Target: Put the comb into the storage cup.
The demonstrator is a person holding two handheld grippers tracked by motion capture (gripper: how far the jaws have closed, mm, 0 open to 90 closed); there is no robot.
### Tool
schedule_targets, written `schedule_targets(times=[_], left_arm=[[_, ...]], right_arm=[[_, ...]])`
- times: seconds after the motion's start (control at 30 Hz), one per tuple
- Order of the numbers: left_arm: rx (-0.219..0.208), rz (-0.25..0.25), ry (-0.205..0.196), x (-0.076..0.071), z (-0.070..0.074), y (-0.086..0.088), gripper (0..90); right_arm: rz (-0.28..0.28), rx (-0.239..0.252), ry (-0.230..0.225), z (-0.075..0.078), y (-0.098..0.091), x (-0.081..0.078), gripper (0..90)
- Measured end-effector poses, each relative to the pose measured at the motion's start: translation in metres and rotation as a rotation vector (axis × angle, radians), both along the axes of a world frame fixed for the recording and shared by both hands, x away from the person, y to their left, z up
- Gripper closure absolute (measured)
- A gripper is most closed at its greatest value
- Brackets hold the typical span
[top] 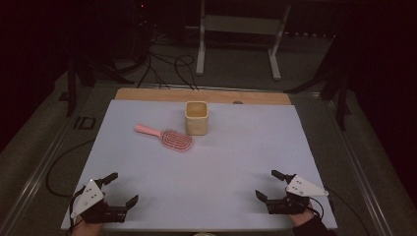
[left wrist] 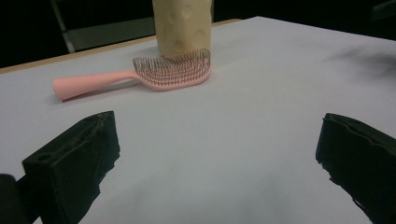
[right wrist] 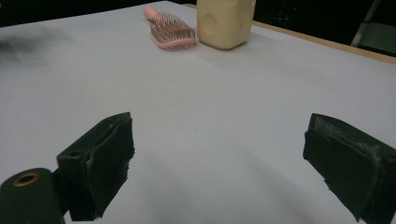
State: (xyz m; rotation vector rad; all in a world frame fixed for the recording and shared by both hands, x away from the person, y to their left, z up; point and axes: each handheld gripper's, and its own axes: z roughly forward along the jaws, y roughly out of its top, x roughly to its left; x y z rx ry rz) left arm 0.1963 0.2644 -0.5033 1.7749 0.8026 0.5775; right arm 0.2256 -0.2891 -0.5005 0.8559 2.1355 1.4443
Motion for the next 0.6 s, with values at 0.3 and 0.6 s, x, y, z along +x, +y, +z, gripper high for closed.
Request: schedule_targets(times=[0.3, 0.6], left_arm=[[0.014, -0.014, 0.012, 0.0012, -0.0004, -0.0026, 0.2], [0.018, -0.026, 0.017, -0.0012, 0.002, -0.0046, 0.3]], right_arm=[[0.009, -0.001, -0.004, 0.0002, 0.0012, -0.0002, 8.5], [0.004, 0.007, -0.013, 0.0029, 0.0025, -0.0028, 8.5]])
